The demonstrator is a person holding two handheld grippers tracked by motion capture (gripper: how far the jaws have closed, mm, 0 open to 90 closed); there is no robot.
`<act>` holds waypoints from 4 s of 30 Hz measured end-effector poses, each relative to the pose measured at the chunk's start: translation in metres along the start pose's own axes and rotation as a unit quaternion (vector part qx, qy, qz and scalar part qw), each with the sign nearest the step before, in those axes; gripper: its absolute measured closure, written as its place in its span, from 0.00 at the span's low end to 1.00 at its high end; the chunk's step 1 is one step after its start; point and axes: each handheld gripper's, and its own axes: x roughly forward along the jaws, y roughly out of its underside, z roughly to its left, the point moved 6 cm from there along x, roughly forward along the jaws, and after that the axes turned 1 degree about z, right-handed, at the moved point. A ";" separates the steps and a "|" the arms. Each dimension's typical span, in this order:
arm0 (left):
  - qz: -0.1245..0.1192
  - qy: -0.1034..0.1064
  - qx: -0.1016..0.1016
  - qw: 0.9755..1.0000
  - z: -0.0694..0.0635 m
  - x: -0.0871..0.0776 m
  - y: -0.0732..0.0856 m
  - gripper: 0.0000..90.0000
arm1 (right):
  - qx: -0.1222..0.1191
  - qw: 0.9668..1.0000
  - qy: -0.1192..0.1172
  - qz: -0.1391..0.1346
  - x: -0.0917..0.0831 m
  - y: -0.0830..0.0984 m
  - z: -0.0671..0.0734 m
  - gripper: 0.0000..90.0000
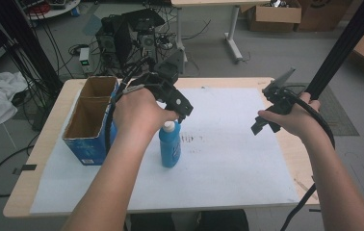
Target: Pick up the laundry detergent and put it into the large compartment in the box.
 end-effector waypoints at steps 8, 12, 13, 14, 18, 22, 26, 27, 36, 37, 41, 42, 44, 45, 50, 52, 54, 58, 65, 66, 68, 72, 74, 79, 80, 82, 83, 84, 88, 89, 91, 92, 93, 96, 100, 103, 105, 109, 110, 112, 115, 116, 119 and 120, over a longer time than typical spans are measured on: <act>0.012 -0.006 -0.004 1.000 -0.001 0.022 -0.007 0.00 | 0.000 1.000 0.000 -0.001 0.004 -0.001 -0.004 0.18; 0.024 -0.011 -0.008 1.000 0.000 0.039 -0.009 0.00 | 0.000 1.000 0.000 -0.001 0.007 -0.001 -0.006 0.18; 0.024 -0.011 -0.008 1.000 0.000 0.039 -0.009 0.00 | -0.004 1.000 0.001 -0.001 0.008 -0.001 -0.007 0.18; 0.028 -0.013 -0.011 0.999 0.001 0.046 -0.010 0.00 | -0.002 1.000 0.001 -0.001 0.009 -0.001 -0.006 0.18; 0.036 -0.017 -0.009 0.999 0.002 0.060 -0.012 0.00 | 0.002 1.000 0.001 0.001 0.010 -0.002 -0.006 0.18; 0.044 -0.016 -0.007 0.999 0.001 0.074 -0.014 0.00 | 0.001 1.000 -0.001 0.003 0.013 -0.004 -0.006 0.18; 0.049 -0.019 -0.006 0.999 0.000 0.084 -0.015 0.00 | 0.001 1.000 0.000 0.005 0.016 -0.004 -0.008 0.18; 0.049 -0.019 -0.006 0.999 0.000 0.084 -0.015 0.00 | 0.001 1.000 0.000 0.005 0.016 -0.004 -0.008 0.18; 0.060 -0.022 -0.006 0.998 -0.002 0.101 -0.016 0.00 | -0.001 1.000 0.000 0.006 0.021 -0.005 -0.010 0.18; 0.060 -0.022 -0.006 0.998 -0.002 0.101 -0.016 0.00 | -0.001 1.000 0.000 0.006 0.021 -0.005 -0.010 0.18; 0.065 -0.023 -0.004 0.998 -0.003 0.106 -0.015 0.00 | 0.001 1.000 0.000 0.008 0.023 -0.005 -0.009 0.18; 0.066 -0.024 -0.004 0.998 -0.003 0.107 -0.014 0.01 | 0.000 1.000 0.001 0.008 0.023 -0.005 -0.009 0.18; 0.066 -0.024 -0.004 0.998 -0.003 0.108 -0.014 0.01 | 0.000 1.000 -0.001 0.008 0.023 -0.006 -0.009 0.18; 0.066 -0.024 -0.005 0.998 -0.003 0.108 -0.014 0.02 | -0.001 1.000 -0.001 0.008 0.024 -0.006 -0.009 0.18; 0.068 -0.027 -0.001 0.997 -0.005 0.110 -0.014 0.06 | -0.005 1.000 0.004 0.006 0.024 -0.006 -0.009 0.18; 0.069 -0.027 0.001 0.997 -0.005 0.110 -0.014 0.09 | -0.004 1.000 0.004 0.008 0.024 -0.006 -0.008 0.18; 0.069 -0.030 0.000 0.997 -0.005 0.110 -0.014 0.11 | -0.005 1.000 0.007 0.007 0.024 -0.006 -0.008 0.18; 0.068 -0.030 -0.003 0.997 -0.006 0.109 -0.014 0.18 | -0.004 1.000 0.006 0.006 0.024 -0.006 -0.007 0.18; 0.070 -0.026 -0.003 0.997 -0.006 0.110 -0.013 0.25 | -0.010 1.000 0.009 0.006 0.025 -0.006 -0.008 0.18; 0.070 -0.026 -0.003 0.997 -0.006 0.110 -0.013 0.27 | -0.009 1.000 0.009 0.006 0.025 -0.006 -0.007 0.18; 0.072 -0.022 -0.001 0.997 -0.007 0.111 -0.013 0.29 | -0.012 1.000 0.010 0.006 0.025 -0.006 -0.007 0.18; 0.073 -0.021 -0.002 0.997 -0.007 0.111 -0.013 0.31 | -0.011 1.000 0.011 0.006 0.025 -0.006 -0.007 0.18; 0.073 -0.020 0.001 0.997 -0.007 0.111 -0.013 0.32 | -0.013 1.000 0.012 0.006 0.025 -0.006 -0.007 0.18; 0.076 -0.021 0.000 0.997 -0.008 0.112 -0.013 0.36 | -0.017 1.000 0.010 0.005 0.025 -0.006 -0.007 0.18; 0.076 -0.020 -0.001 0.997 -0.008 0.112 -0.013 0.36 | -0.016 1.000 0.009 0.005 0.025 -0.006 -0.006 0.18; 0.074 -0.019 0.001 0.997 -0.008 0.112 -0.013 0.38 | -0.013 1.000 0.010 0.007 0.026 -0.006 -0.006 0.18; 0.074 -0.019 0.001 0.997 -0.008 0.112 -0.013 0.40 | -0.013 1.000 0.010 0.007 0.026 -0.006 -0.006 0.18; 0.076 -0.023 0.004 0.997 -0.008 0.112 -0.013 0.41 | -0.012 1.000 0.009 0.006 0.026 -0.006 -0.007 0.18; 0.076 -0.023 0.004 0.997 -0.008 0.112 -0.013 0.41 | -0.014 1.000 0.009 0.006 0.025 -0.005 -0.007 0.18; 0.076 -0.023 0.004 0.997 -0.008 0.112 -0.013 0.41 | -0.014 1.000 0.010 0.005 0.025 -0.005 -0.007 0.18; 0.077 -0.023 0.004 0.997 -0.008 0.112 -0.013 0.41 | -0.012 1.000 0.010 0.006 0.024 -0.005 -0.007 0.18; 0.078 -0.023 0.005 0.997 -0.008 0.112 -0.013 0.41 | -0.012 1.000 0.009 0.006 0.025 -0.005 -0.006 0.18; 0.077 -0.024 0.008 0.997 -0.007 0.112 -0.013 0.41 | -0.015 1.000 0.009 0.005 0.025 -0.005 -0.007 0.18; 0.077 -0.019 0.013 0.997 -0.007 0.112 -0.012 0.42 | -0.013 1.000 0.008 0.007 0.026 -0.005 -0.006 0.18; 0.079 -0.018 0.024 0.996 -0.006 0.110 -0.012 0.42 | -0.016 1.000 0.010 0.005 0.025 -0.006 -0.007 0.18; 0.078 -0.013 0.023 0.997 -0.006 0.108 -0.012 0.42 | -0.016 1.000 0.010 0.004 0.024 -0.006 -0.007 0.18; 0.079 -0.011 0.027 0.996 -0.005 0.103 -0.012 0.42 | -0.018 1.000 0.011 0.003 0.024 -0.006 -0.007 0.19; 0.073 -0.013 0.033 0.997 -0.001 0.087 -0.014 0.42 | -0.016 1.000 0.011 0.004 0.023 -0.007 -0.007 0.19; 0.068 -0.014 0.035 0.997 0.002 0.077 -0.014 0.42 | -0.015 1.000 0.013 0.006 0.023 -0.007 -0.006 0.19; 0.063 -0.012 0.035 0.997 0.006 0.065 -0.014 0.42 | -0.016 1.000 0.014 0.006 0.023 -0.007 -0.006 0.19; 0.058 -0.008 0.034 0.998 0.011 0.051 -0.015 0.42 | -0.023 1.000 0.015 0.007 0.023 -0.008 -0.007 0.19; 0.049 -0.007 0.032 0.998 0.017 0.037 -0.015 0.42 | -0.018 1.000 0.016 0.006 0.022 -0.009 -0.006 0.19; 0.044 -0.008 0.027 0.999 0.024 0.024 -0.014 0.42 | -0.020 1.000 0.016 0.006 0.021 -0.009 -0.005 0.19; 0.043 -0.009 0.028 0.999 0.028 0.017 -0.014 0.42 | -0.020 1.000 0.016 0.006 0.021 -0.010 -0.005 0.19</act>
